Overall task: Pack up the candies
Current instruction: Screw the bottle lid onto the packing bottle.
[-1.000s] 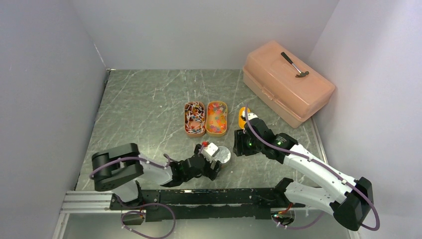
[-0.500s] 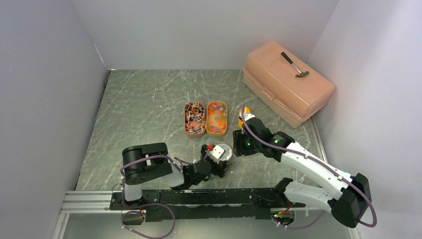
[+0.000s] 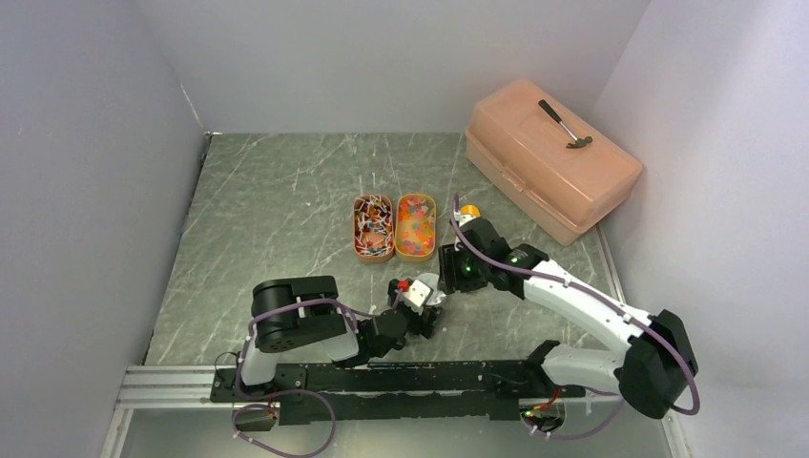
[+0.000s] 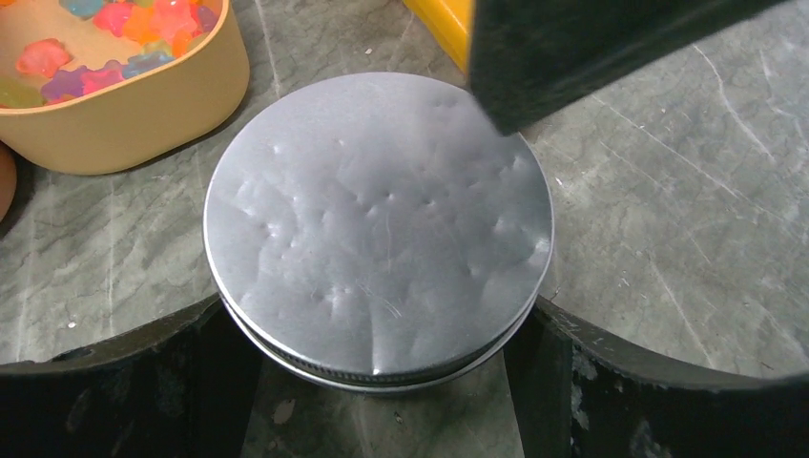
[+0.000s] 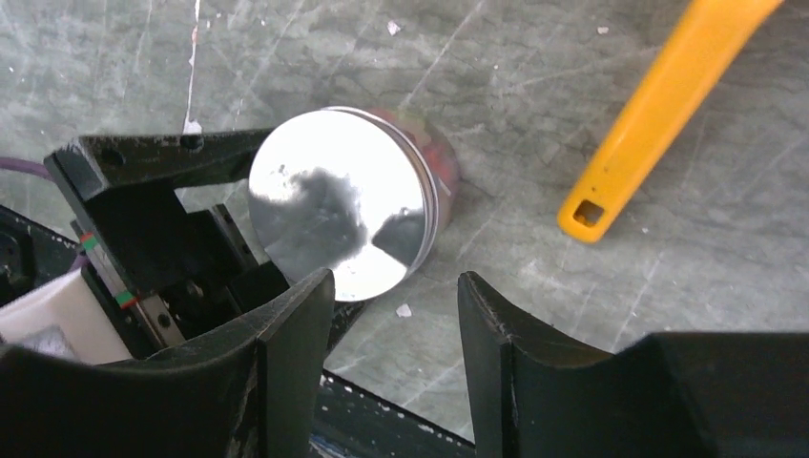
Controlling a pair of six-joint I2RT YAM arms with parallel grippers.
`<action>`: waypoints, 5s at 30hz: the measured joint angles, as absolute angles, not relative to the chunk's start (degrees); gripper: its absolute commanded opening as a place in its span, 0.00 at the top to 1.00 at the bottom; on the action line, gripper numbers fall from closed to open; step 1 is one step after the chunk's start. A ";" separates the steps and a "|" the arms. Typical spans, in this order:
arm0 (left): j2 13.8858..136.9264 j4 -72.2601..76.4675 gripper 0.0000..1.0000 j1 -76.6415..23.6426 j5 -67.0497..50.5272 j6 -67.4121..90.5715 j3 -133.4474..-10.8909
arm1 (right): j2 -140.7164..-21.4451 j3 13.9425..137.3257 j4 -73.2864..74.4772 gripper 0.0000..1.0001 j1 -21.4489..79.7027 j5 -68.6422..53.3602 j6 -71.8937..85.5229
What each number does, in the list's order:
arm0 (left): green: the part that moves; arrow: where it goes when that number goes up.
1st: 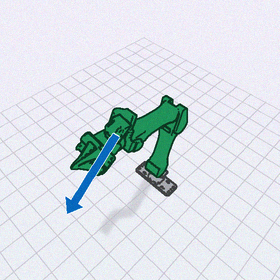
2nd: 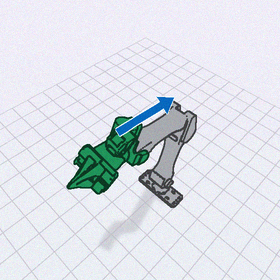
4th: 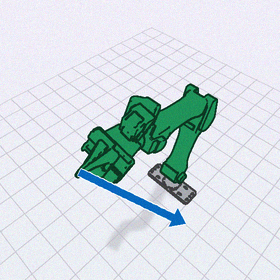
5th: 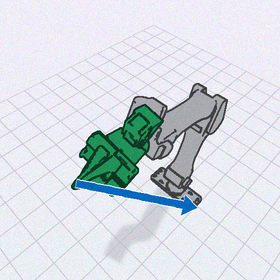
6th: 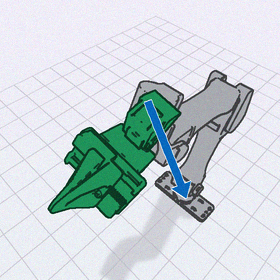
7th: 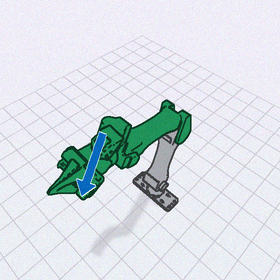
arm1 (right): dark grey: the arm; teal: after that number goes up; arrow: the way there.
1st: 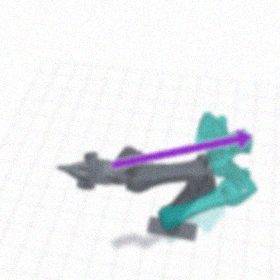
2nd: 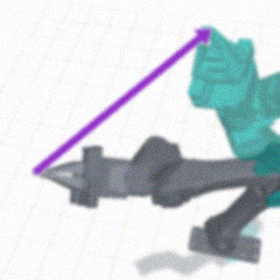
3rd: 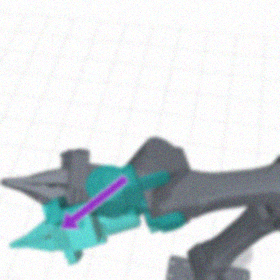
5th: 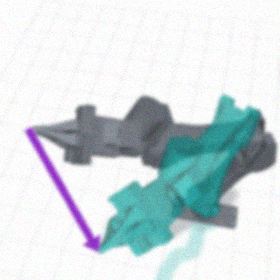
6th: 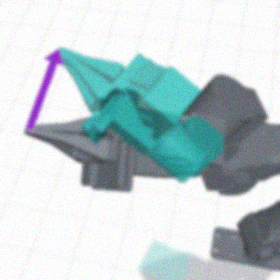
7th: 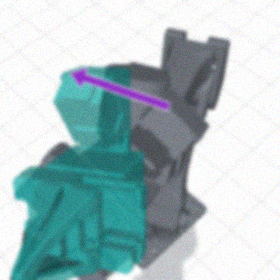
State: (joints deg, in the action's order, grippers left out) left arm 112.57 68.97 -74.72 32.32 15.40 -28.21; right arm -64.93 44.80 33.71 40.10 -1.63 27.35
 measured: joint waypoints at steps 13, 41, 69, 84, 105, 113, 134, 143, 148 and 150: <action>113.47 69.36 0.27 -74.87 32.88 14.70 -28.97 | -75.90 46.92 26.35 0.63 34.50 -7.14 24.47; 113.47 69.17 0.28 -75.16 33.58 15.05 -28.95 | -66.13 37.60 21.37 0.93 35.62 -7.92 25.30; 113.62 69.19 0.29 -75.20 34.44 15.79 -29.12 | -67.64 50.30 32.58 1.00 41.30 -7.31 26.98; 113.91 69.41 0.29 -75.22 34.94 16.16 -29.28 | -75.96 40.40 13.63 1.00 40.49 -20.69 30.44; 114.24 69.32 0.30 -75.20 35.07 15.84 -29.71 | -68.73 47.03 25.76 0.65 36.80 -7.55 26.26; 114.24 69.23 0.30 -75.20 35.11 15.81 -29.76 | -73.71 45.36 24.77 0.63 33.41 -9.13 25.06; 114.24 68.51 0.30 -75.31 35.59 15.70 -30.13 | -71.44 38.15 14.52 0.87 32.16 -11.25 26.02; 114.24 68.31 0.31 -75.35 35.75 15.75 -30.22 | -63.48 33.30 16.32 0.92 33.36 -9.13 29.26; 114.28 68.27 0.31 -75.37 35.88 15.75 -30.28 | -57.93 30.63 19.35 0.92 36.12 -8.32 32.95; 114.48 68.18 0.31 -75.35 36.05 15.81 -30.59 | -55.88 29.80 22.41 0.92 37.89 -9.65 34.24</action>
State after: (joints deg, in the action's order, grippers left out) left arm 114.48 68.18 -75.35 36.05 15.81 -30.59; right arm -55.88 29.80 22.41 37.89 -9.65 34.24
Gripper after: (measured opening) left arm 0.833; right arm 0.083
